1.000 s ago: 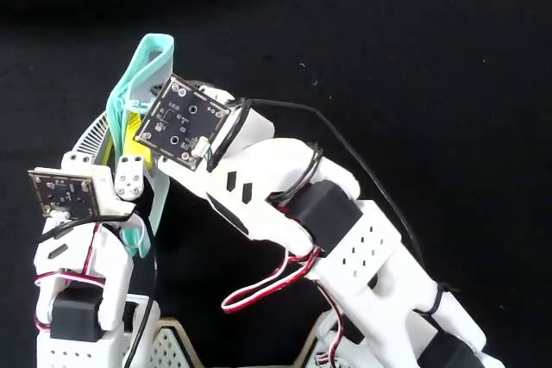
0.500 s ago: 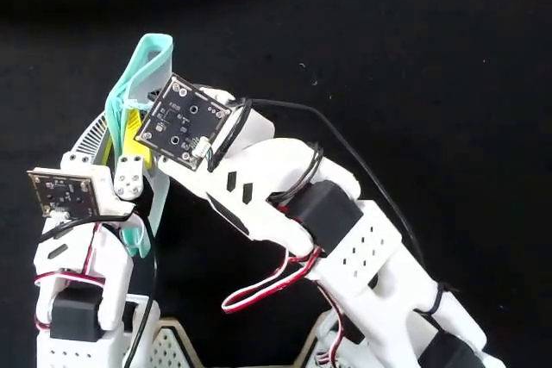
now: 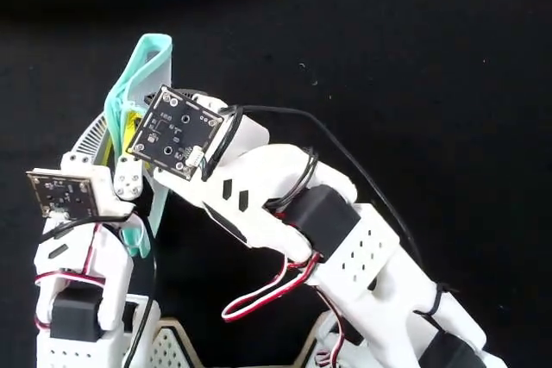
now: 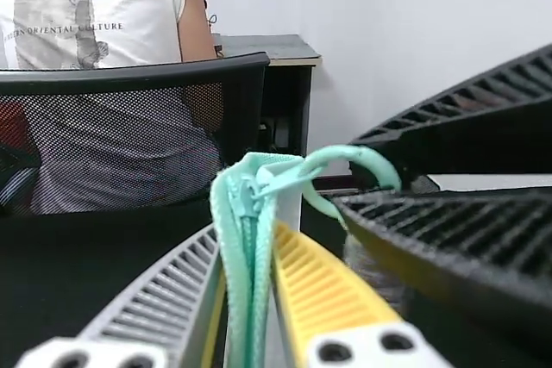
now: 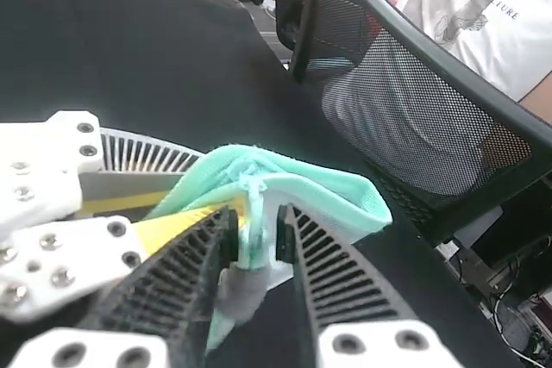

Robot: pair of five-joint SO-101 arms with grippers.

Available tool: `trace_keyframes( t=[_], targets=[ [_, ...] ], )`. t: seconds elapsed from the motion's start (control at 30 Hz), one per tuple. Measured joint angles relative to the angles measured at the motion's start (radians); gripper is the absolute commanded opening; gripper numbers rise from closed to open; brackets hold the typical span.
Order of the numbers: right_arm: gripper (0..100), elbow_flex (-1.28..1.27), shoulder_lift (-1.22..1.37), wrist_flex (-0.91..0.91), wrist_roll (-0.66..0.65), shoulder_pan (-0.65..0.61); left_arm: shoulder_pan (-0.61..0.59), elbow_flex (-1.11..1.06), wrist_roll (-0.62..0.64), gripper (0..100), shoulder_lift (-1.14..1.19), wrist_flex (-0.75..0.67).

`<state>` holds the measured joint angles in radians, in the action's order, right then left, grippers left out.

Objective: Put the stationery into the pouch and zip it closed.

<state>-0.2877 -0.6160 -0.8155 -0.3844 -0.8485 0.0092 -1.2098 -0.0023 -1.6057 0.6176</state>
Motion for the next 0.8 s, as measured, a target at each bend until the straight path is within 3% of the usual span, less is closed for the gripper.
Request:
trace_keyframes(
  t=[0.17, 0.47, 0.8],
  targets=[
    [1.0, 0.000, 0.000, 0.000, 0.000, 0.000, 0.021, -0.002, 0.000, 3, 0.000, -0.002],
    [1.2, 0.000, -0.002, 0.000, 0.000, 0.000, 0.023, -0.003, 0.000, 3, 0.000, -0.002],
    [1.2, 0.000, -0.002, 0.035, 0.000, 0.097, 0.025, -0.014, 0.000, 3, 0.000, -0.003]
  ],
)
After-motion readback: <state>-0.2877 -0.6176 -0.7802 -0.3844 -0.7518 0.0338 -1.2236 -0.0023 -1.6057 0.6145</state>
